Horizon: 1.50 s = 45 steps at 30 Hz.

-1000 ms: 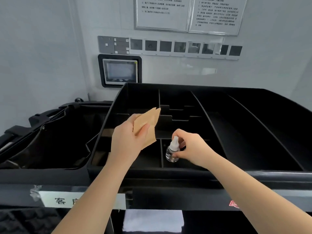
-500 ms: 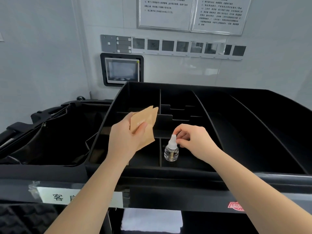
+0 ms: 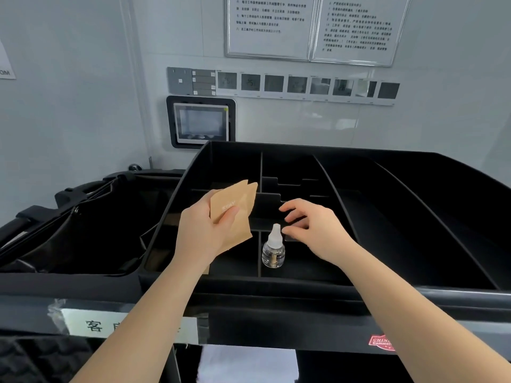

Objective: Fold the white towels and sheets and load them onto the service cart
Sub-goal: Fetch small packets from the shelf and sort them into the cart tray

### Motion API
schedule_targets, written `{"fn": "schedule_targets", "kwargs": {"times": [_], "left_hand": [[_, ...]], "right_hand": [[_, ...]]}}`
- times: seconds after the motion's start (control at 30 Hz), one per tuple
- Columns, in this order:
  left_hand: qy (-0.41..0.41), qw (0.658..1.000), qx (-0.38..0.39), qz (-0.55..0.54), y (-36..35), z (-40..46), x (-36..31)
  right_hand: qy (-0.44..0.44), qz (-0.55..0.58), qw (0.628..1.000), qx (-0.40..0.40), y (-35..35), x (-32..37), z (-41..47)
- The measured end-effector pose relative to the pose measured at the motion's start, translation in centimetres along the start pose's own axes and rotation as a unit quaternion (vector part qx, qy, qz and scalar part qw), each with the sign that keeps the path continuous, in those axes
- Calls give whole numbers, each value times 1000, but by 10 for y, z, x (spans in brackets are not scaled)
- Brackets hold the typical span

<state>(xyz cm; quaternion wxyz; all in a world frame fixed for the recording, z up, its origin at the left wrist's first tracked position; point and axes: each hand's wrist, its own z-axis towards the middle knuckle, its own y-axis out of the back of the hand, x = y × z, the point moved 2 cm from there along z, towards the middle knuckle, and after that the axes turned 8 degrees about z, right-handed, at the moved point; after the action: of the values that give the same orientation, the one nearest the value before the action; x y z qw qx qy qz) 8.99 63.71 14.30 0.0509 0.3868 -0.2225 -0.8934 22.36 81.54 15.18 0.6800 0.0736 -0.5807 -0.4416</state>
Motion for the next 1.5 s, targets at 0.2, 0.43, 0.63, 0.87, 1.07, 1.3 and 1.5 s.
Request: {"fn": "schedule_targets", "kwargs": {"times": [0.2, 0.43, 0.63, 0.87, 1.07, 1.3, 1.5], "left_hand": [[8, 989, 77, -125, 3, -3, -8], [-25, 985, 78, -155, 22, -10, -21], [2, 995, 16, -98, 60, -7, -15], [25, 995, -79, -62, 99, -13, 3], [9, 991, -99, -89, 112, -2, 22], [-67, 991, 15, -113, 90, -2, 31], [-54, 989, 61, -120, 73, -6, 51]], "right_hand": [[52, 115, 992, 6, 1, 36, 8], [66, 223, 972, -18, -13, 58, 7], [98, 296, 950, -20, -19, 66, 10], [80, 305, 948, -34, -33, 67, 5], [40, 192, 977, -85, -50, 67, -9], [34, 81, 983, -160, -70, 76, -33], [23, -123, 980, -157, -85, 82, -43]]}}
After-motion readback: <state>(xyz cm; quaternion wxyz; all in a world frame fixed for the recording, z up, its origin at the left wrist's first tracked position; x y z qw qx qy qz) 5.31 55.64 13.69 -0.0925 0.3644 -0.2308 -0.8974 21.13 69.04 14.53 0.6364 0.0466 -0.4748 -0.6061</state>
